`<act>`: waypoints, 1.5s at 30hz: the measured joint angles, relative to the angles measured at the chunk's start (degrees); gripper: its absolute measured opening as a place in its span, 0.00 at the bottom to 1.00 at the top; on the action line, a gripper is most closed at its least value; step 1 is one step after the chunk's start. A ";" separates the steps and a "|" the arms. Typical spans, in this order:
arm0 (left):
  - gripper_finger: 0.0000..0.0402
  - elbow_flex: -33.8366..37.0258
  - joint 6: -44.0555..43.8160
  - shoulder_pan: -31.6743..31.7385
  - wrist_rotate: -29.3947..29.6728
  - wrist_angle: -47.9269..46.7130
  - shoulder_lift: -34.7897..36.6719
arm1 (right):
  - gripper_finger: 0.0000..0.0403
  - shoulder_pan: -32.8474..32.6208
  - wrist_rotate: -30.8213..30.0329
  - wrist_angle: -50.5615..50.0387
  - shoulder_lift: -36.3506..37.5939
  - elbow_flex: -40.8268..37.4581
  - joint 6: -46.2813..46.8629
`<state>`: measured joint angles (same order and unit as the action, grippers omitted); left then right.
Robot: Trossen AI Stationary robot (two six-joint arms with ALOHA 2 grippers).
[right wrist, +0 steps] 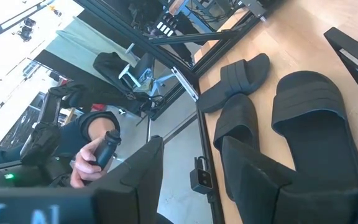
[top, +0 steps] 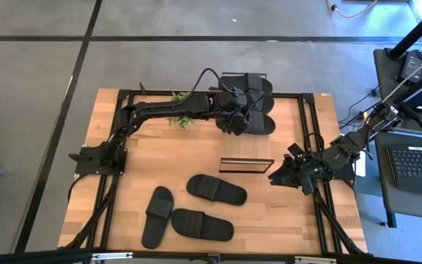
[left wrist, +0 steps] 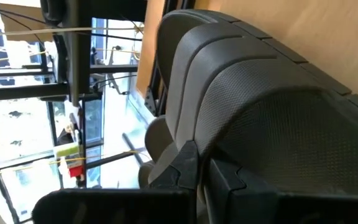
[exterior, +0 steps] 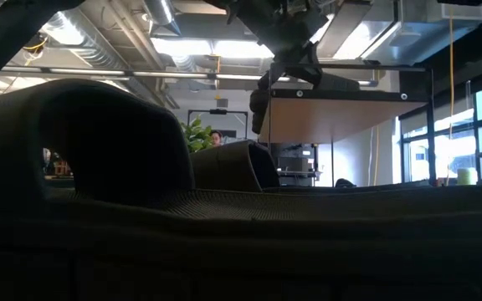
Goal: Pick and place slides into the shelf
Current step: Put the black slide on the shelf
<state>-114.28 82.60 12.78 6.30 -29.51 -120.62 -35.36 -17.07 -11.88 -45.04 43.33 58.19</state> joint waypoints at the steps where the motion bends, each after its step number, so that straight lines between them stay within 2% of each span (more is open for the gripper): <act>1: 0.00 0.00 0.00 0.11 -0.09 -0.32 0.00 | 0.41 -0.01 0.01 0.00 0.00 0.00 0.00; 12: 0.00 0.33 -1.37 0.42 -1.80 -2.33 0.03 | 0.41 -0.01 0.01 0.00 0.00 0.00 -0.11; 20: 0.01 3.44 -1.54 0.39 -1.29 0.73 0.22 | 0.41 -0.01 0.03 -0.02 0.00 0.00 -0.13; 34: 0.02 3.65 -3.07 -0.05 -1.26 3.10 0.13 | 0.41 -0.01 0.03 -0.03 0.00 0.00 0.01; 45: 0.10 3.65 -2.97 -0.05 -1.00 3.08 0.09 | 0.41 -0.01 0.03 -0.02 0.00 0.00 0.00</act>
<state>-110.63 79.63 12.73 5.30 -26.44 -120.53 -35.38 -17.04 -11.90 -45.04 43.33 58.20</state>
